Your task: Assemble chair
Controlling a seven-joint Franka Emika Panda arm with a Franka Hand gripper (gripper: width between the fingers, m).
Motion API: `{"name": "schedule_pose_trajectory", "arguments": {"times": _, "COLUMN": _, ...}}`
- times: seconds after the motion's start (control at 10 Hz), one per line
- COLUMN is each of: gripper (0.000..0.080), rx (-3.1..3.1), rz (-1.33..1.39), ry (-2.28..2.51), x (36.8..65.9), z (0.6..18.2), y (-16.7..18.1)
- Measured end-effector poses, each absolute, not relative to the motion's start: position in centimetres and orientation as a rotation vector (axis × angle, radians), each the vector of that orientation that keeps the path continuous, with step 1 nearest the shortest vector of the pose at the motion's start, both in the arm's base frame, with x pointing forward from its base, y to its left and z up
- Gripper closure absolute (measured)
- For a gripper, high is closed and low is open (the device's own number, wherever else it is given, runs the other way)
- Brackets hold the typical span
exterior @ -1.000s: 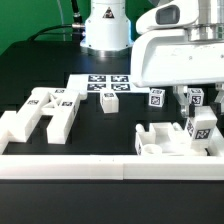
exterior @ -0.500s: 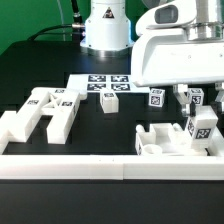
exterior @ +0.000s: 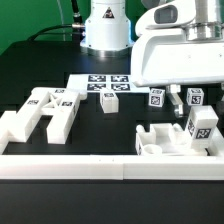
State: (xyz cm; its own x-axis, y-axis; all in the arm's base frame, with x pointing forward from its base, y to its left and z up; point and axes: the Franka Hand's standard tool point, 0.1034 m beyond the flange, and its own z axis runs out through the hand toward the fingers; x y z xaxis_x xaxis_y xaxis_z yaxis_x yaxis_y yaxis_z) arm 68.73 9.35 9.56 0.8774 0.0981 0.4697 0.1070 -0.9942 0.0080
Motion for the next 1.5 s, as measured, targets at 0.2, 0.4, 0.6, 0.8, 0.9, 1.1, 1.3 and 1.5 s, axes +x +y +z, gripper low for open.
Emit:
{"name": "schedule_pose_trajectory", "arguments": {"times": 0.2, "gripper": 0.0156, "rx": -3.026, "rz": -0.756, "ry": -0.165, "x": 68.7, "z": 9.6, "y": 9.3}}
{"name": "schedule_pose_trajectory", "arguments": {"times": 0.4, "gripper": 0.015, "rx": -3.028, "rz": -0.754, "ry": -0.169, "x": 68.7, "z": 9.6, "y": 9.3}}
{"name": "schedule_pose_trajectory", "arguments": {"times": 0.6, "gripper": 0.015, "rx": -3.04, "rz": -0.72, "ry": -0.186, "x": 68.8, "z": 10.8, "y": 8.8}}
{"name": "schedule_pose_trajectory", "arguments": {"times": 0.8, "gripper": 0.015, "rx": -3.042, "rz": -0.709, "ry": -0.185, "x": 68.8, "z": 11.6, "y": 8.7}}
{"name": "schedule_pose_trajectory", "arguments": {"times": 0.9, "gripper": 0.015, "rx": -3.055, "rz": -0.646, "ry": -0.183, "x": 68.6, "z": 12.1, "y": 8.6}}
{"name": "schedule_pose_trajectory", "arguments": {"times": 1.1, "gripper": 0.015, "rx": -3.06, "rz": -0.623, "ry": -0.184, "x": 68.5, "z": 11.8, "y": 8.6}}
{"name": "schedule_pose_trajectory", "arguments": {"times": 1.3, "gripper": 0.015, "rx": -3.104, "rz": -0.361, "ry": -0.181, "x": 68.2, "z": 11.0, "y": 8.6}}
{"name": "schedule_pose_trajectory", "arguments": {"times": 1.5, "gripper": 0.015, "rx": -3.124, "rz": -0.169, "ry": -0.185, "x": 68.6, "z": 10.4, "y": 8.7}}
